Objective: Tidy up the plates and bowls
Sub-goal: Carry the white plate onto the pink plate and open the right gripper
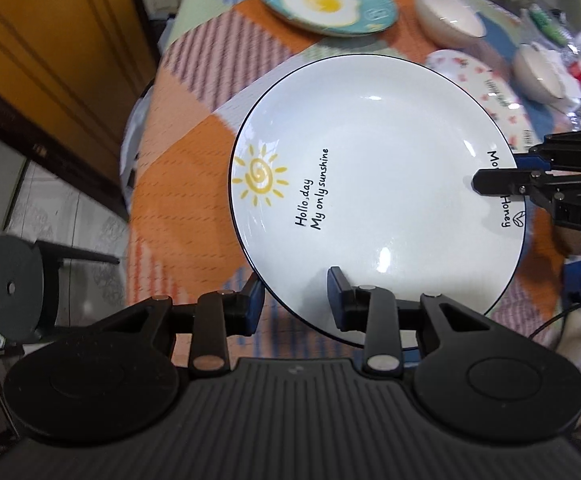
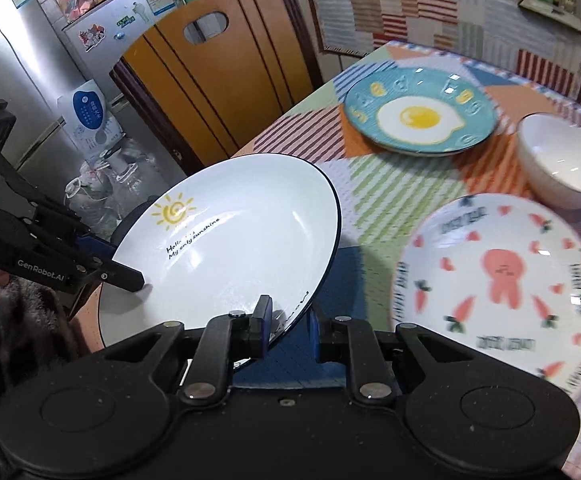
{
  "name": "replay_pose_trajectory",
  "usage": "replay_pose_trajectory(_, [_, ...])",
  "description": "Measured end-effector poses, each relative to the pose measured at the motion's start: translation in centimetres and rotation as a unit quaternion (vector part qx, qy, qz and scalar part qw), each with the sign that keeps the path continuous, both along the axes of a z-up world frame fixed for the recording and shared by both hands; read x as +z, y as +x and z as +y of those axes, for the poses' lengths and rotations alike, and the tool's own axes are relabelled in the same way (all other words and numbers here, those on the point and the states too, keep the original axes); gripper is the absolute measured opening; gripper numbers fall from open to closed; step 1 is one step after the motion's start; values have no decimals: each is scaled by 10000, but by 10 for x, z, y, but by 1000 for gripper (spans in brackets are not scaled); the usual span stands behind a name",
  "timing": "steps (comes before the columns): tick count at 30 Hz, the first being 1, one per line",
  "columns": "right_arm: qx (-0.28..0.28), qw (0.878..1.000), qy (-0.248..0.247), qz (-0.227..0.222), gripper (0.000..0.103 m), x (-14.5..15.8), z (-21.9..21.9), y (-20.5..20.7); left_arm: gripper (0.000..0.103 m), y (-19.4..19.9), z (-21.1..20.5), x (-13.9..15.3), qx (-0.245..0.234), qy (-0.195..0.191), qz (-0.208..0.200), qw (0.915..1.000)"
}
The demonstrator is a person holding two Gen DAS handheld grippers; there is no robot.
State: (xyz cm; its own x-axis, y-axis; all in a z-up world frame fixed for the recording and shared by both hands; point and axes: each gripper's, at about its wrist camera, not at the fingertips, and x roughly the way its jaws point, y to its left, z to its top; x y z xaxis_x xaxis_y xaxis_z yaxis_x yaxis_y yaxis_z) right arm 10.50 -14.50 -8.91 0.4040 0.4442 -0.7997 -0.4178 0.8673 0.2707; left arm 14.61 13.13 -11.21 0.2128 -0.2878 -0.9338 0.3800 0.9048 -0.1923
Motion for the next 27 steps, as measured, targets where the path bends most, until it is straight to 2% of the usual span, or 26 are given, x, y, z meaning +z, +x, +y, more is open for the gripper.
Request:
replay_pose_trajectory(14, [-356,9981,-229,-438,23,63,-62,-24,32,3,-62,51,-543,-276,-333,9976])
replay_pose_trajectory(22, [-609,9959,-358,-569,22,74,-95,-17,32,22,-102,58,-699,-335,-418,9961])
replay_pose_trajectory(27, [-690,9950,-461,-563,23,70,-113,-13,32,32,-122,49,-750,-388,-436,9955])
